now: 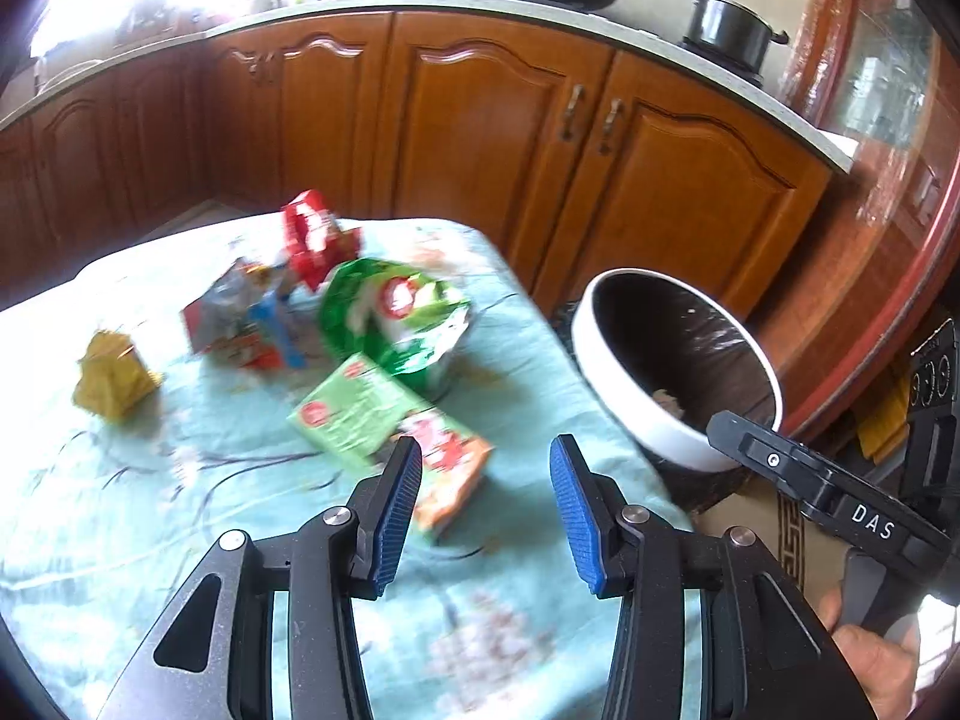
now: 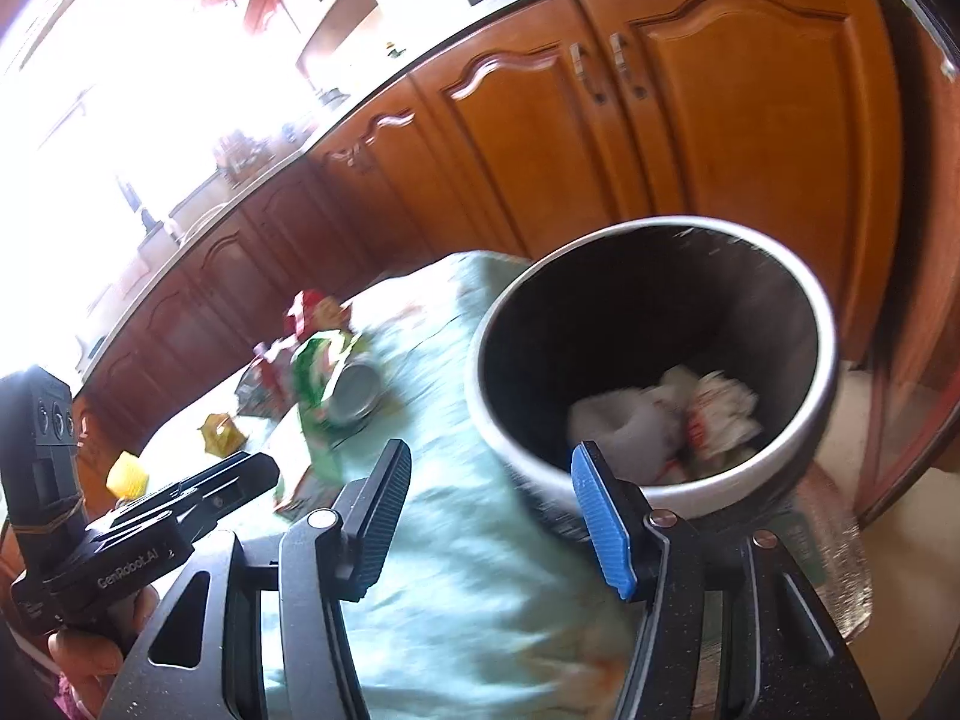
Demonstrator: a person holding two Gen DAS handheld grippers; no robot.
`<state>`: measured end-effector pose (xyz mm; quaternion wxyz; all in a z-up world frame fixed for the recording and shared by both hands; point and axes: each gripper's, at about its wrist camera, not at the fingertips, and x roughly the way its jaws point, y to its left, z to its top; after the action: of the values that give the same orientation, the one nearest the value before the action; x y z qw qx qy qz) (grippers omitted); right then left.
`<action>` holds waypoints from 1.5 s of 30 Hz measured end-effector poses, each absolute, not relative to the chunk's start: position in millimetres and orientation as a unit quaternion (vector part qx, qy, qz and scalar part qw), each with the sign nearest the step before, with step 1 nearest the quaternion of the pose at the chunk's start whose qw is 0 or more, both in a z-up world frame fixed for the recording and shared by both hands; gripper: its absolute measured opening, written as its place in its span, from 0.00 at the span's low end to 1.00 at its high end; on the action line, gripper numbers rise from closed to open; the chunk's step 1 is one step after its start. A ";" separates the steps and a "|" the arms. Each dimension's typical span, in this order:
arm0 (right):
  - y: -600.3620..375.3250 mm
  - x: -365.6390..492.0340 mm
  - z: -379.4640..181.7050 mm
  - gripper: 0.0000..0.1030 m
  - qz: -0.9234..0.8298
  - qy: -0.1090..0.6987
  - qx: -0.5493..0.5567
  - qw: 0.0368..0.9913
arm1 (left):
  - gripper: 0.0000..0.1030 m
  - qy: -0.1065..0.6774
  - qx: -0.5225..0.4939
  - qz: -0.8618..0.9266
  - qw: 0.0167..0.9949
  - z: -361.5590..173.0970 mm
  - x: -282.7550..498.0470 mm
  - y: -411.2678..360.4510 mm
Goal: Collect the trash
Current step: 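Move both open tools back toward the remaining trash on the table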
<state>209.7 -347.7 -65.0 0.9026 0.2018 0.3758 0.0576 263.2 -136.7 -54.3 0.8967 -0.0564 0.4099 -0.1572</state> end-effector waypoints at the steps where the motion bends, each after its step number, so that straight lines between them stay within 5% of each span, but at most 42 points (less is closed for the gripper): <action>1: -339.9 210.7 -66.3 0.56 0.065 0.379 0.200 0.901 | 0.43 0.410 -0.058 -0.151 0.898 -54.8 259.3 -129.3; 22: -230.7 231.1 -68.5 0.56 0.156 0.407 0.123 0.891 | 0.43 0.418 -0.098 -0.064 0.901 -56.2 234.2 -19.1; 26: -221.5 238.7 -67.5 0.64 0.160 0.408 0.101 0.893 | 0.43 0.421 -0.102 -0.056 0.899 -59.1 239.0 -8.3; 45: -195.4 289.4 -96.2 0.64 0.181 0.450 0.050 0.873 | 0.61 0.433 -0.044 -0.010 0.900 -73.8 320.3 24.2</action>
<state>289.4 -195.4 -96.2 0.8730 0.0500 0.4502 0.1810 320.3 24.2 -73.8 0.9003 -0.0440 0.4330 -0.0096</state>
